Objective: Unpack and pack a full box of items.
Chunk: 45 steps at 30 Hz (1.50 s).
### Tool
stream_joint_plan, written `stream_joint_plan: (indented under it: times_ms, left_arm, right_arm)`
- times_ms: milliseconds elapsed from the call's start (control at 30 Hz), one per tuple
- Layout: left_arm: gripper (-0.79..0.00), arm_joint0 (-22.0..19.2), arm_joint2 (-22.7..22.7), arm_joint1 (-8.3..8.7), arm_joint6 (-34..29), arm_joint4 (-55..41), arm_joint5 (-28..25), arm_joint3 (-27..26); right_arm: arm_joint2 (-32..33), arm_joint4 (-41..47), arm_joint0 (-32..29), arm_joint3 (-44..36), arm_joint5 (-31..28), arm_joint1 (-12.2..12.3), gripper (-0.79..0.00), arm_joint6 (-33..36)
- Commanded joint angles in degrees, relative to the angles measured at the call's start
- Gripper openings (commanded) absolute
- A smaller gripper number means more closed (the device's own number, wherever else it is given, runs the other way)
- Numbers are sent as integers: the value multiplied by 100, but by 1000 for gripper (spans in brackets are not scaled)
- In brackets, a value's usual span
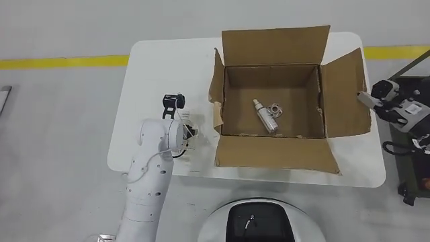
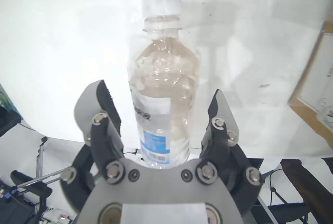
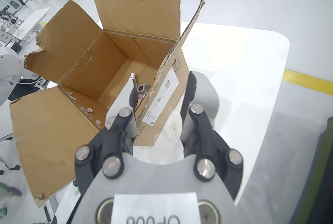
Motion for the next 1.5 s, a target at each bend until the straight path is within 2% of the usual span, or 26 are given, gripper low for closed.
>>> stream_joint_plan:
  times_ms: [0,333,367,400,433,467,500,533,900,1100,1300,1467]
  left_arm:
    - [0,63,-35,3,-28,-9,77,-315]
    - [0,404,-263,23,-106,-31,370,-1737]
    - [0,420,-273,25,-89,-3,389,-1840]
    - [0,442,-279,24,-86,-3,415,-1915]
    - [0,451,-286,23,-81,-13,440,-1974]
    - [0,469,-299,22,-72,-5,483,-2061]
    - [0,487,-302,21,-59,-5,512,-2114]
    - [0,494,-308,20,-50,2,535,-2145]
    - [0,548,-327,10,35,-49,683,-2251]
    - [0,548,-327,10,35,-49,683,-2251]
    - [0,548,-327,10,35,-49,683,-2251]
    - [0,548,-327,10,35,-49,683,-2251]
  right_arm:
    - [99,75,8,-37,-39,9,0,7]
    - [501,252,168,-450,-123,50,0,-179]
    - [499,233,171,-507,-129,53,-40,-196]
    - [489,217,165,-549,-136,54,-249,-209]
    - [475,222,159,-579,-144,54,-397,-221]
    - [454,201,148,-634,-166,56,-462,-238]
    - [430,184,136,-661,-186,58,-582,-246]
    - [407,179,134,-676,-206,59,-785,-254]
    - [-182,1,247,-703,-443,101,-785,-53]
    - [-738,-184,557,-598,-451,142,-785,315]
    - [-1580,-764,1153,-341,-291,162,-785,622]
    - [-1627,-786,1184,-320,-288,162,-785,628]
